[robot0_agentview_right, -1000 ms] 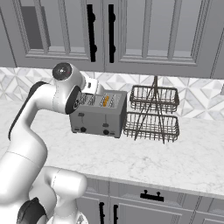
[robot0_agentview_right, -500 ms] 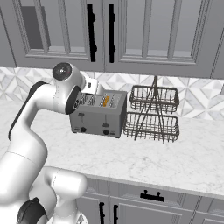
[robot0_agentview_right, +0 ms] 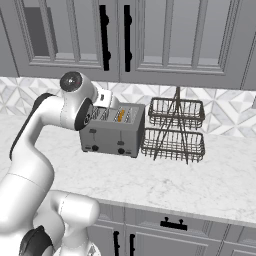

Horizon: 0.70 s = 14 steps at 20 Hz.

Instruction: Start the toaster. Once the lever pops up, take the bread to the plate on the dining counter.

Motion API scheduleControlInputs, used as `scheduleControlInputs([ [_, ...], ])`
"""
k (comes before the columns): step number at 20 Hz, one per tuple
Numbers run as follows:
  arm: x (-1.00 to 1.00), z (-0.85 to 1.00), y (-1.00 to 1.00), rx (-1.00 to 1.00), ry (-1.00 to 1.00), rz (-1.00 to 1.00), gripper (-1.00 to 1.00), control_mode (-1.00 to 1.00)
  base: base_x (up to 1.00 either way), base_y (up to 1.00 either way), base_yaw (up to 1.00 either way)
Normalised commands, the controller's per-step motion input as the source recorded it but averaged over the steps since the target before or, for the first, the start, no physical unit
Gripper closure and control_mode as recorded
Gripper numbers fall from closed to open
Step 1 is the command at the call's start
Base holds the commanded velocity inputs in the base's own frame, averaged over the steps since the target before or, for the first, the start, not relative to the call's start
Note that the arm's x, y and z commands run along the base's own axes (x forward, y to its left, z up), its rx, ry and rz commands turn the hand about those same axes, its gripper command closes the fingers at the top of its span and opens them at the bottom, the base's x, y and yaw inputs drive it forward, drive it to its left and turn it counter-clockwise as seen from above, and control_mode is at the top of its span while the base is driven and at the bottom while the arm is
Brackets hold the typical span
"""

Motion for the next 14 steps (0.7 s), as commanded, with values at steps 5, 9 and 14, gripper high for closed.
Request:
scheduleControlInputs([
  [5, 0.00, 0.00, 0.00, 0.00, 0.00, 0.00, -1.00, -1.00, 0.00, 0.00, 0.00],
  [9, 0.00, 0.00, 0.00, 0.00, 0.00, 0.00, -1.00, -1.00, 0.00, 0.00, 0.00],
  [14, 0.00, 0.00, 0.00, 0.00, 0.00, 0.00, -1.00, -1.00, 0.00, 0.00, 0.00],
])
